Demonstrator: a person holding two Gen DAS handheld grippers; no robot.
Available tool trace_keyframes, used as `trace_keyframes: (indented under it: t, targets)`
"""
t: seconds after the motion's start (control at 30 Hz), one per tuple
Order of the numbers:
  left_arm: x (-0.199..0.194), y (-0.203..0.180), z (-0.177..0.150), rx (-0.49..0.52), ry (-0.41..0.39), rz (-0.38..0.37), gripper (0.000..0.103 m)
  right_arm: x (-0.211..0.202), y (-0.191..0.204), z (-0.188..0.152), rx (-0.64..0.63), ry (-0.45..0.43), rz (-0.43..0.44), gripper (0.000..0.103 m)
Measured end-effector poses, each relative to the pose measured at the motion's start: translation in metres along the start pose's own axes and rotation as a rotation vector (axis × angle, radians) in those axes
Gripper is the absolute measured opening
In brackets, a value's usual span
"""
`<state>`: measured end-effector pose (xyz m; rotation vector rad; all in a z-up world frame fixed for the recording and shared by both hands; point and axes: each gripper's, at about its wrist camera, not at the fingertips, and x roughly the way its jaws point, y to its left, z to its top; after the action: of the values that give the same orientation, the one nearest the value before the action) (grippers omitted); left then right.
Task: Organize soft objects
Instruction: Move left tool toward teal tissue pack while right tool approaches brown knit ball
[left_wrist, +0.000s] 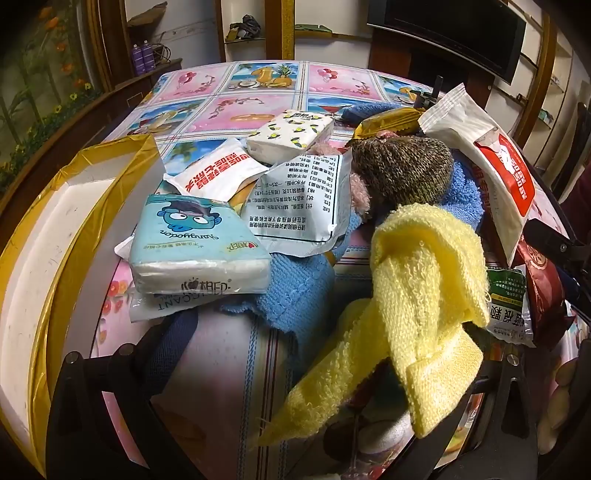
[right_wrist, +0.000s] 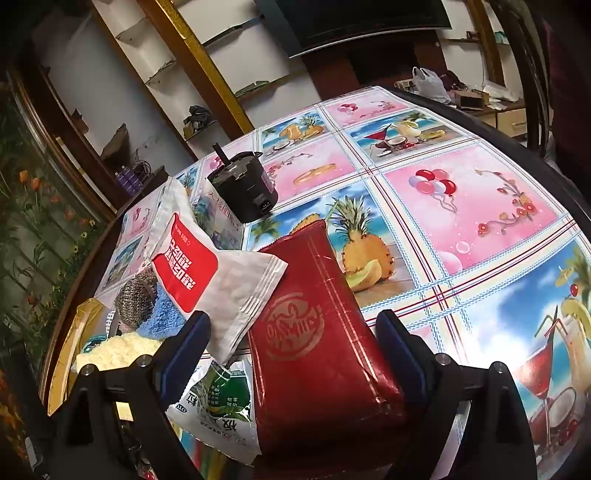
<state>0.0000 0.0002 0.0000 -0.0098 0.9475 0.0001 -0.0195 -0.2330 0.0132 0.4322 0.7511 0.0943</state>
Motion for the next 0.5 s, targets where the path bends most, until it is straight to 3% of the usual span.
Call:
trace_keyframes:
  t: [0.5]
  targets:
    - [-0.0003,-0.0002,-0.0003,-0.001,-0.007,0.006,0.103,0.0049,0.0053,0.0006,-0.003,0.001,-0.005,0.091]
